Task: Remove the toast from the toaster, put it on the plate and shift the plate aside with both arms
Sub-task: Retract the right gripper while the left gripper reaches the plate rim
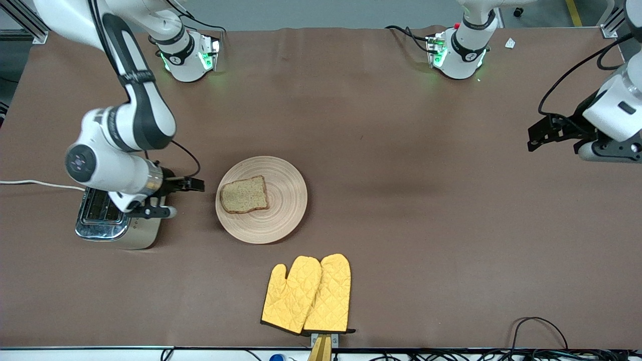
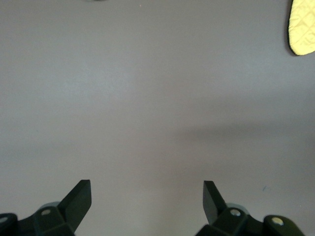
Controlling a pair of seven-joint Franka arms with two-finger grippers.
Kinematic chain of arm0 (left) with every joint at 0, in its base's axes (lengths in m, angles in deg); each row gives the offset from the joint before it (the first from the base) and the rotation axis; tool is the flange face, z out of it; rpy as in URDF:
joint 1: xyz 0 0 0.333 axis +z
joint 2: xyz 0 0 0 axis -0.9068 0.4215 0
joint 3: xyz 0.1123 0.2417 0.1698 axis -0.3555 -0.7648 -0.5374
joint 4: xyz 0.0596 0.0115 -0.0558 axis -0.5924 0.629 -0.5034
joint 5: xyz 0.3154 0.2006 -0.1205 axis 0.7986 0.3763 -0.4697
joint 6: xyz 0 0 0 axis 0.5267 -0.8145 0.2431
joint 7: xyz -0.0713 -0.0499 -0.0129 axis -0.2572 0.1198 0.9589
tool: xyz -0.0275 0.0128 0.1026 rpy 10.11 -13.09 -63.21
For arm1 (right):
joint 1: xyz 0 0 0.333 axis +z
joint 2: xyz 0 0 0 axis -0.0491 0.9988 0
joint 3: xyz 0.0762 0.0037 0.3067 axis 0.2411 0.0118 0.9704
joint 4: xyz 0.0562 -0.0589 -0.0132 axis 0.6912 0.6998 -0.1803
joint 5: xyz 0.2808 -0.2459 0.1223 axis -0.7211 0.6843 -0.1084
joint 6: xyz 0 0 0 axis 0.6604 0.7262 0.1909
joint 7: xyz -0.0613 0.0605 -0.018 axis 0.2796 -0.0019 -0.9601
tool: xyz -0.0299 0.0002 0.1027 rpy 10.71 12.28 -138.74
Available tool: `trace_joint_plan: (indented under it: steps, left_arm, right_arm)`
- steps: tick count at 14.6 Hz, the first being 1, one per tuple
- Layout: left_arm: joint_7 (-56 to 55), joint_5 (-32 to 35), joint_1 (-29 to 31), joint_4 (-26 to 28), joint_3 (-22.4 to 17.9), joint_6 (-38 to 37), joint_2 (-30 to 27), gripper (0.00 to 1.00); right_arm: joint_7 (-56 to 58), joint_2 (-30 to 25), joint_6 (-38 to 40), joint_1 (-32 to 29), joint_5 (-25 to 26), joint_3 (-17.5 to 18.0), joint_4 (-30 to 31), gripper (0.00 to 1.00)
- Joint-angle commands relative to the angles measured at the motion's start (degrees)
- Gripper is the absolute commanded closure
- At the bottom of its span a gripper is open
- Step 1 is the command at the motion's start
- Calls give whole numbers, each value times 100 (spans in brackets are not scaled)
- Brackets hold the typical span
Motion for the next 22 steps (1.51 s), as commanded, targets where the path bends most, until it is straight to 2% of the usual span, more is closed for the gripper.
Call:
trace_joint_plan:
  steps: [1, 6, 8, 11, 18, 22]
  left_arm:
    - [101, -39, 53, -46, 24, -183, 125, 0]
    - [22, -978, -35, 7, 42, -298, 862, 0]
    - [31, -1767, -70, -1, 42, -141, 1397, 0]
    - [-4, -2630, -421, -10, 59, 762, 2145, 0]
    - [83, -5178, -1931, -89, 68, 2951, 3552, 0]
    - [136, -5831, -2863, -659, 68, 3988, 4342, 0]
  right_arm:
    - [-26, -650, 368, -158, 469, 36, 82, 0]
    - [-27, -1160, 1511, -369, 997, 44, -673, 0]
    - [43, -1301, 1714, -588, 1112, 44, -840, 0]
    - [332, -1486, 1916, -966, 1226, 44, -946, 0]
    - [562, -1943, 2567, -1328, 1226, 167, -1149, 0]
    - [562, -1935, 2673, -1301, 1226, 194, -1307, 0]
